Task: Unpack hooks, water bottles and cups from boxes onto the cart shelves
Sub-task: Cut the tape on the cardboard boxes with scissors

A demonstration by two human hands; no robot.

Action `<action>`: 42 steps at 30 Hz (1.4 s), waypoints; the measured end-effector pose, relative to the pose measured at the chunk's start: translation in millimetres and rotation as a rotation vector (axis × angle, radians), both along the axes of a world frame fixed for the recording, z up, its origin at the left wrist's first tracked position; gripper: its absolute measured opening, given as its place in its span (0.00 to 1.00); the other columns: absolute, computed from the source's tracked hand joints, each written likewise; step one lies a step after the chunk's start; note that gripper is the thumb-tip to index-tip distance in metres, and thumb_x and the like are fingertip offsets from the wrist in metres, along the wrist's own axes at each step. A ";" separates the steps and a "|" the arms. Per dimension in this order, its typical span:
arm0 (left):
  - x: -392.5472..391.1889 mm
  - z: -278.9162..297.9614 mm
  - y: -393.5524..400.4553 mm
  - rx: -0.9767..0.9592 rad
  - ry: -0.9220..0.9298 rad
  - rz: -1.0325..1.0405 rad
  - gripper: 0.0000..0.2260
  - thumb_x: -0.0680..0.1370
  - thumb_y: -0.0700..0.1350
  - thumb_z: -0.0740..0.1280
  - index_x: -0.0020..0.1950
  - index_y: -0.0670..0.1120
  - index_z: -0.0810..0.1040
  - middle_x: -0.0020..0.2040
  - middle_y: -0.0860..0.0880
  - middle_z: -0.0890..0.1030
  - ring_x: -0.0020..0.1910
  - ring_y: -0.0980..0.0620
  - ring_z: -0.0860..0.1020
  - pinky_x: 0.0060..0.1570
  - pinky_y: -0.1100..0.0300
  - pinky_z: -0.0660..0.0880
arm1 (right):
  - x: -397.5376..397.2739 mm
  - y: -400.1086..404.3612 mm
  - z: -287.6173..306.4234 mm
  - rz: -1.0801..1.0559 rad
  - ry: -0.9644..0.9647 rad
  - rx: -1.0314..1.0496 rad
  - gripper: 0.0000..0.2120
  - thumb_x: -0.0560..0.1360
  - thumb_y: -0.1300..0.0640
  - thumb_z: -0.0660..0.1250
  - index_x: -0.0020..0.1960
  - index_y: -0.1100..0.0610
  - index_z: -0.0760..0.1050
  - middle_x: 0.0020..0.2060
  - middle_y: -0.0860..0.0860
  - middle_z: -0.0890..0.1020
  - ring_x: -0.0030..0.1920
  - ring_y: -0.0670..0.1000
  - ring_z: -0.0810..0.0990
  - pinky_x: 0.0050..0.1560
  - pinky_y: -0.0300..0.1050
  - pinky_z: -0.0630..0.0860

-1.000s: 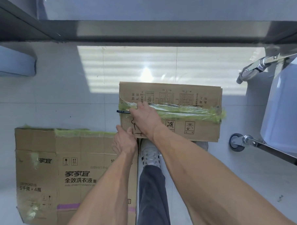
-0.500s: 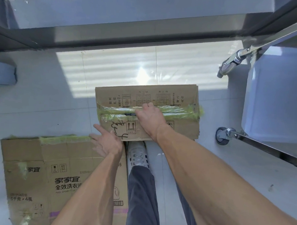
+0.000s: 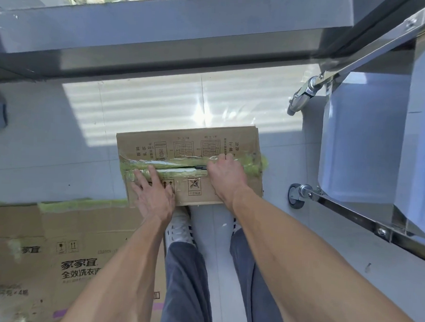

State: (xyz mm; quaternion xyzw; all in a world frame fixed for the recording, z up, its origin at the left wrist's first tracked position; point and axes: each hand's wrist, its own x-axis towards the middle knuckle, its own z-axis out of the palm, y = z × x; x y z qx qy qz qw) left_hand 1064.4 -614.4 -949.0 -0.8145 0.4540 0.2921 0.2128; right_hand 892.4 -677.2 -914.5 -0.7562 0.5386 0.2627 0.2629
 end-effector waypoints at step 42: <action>-74.2 32.0 -51.6 0.103 0.101 -0.148 0.14 0.79 0.52 0.66 0.59 0.46 0.74 0.62 0.37 0.68 0.61 0.37 0.69 0.61 0.43 0.68 | -74.5 21.8 47.2 -0.975 0.184 -0.103 0.11 0.77 0.64 0.58 0.56 0.58 0.74 0.51 0.56 0.78 0.53 0.58 0.76 0.43 0.47 0.66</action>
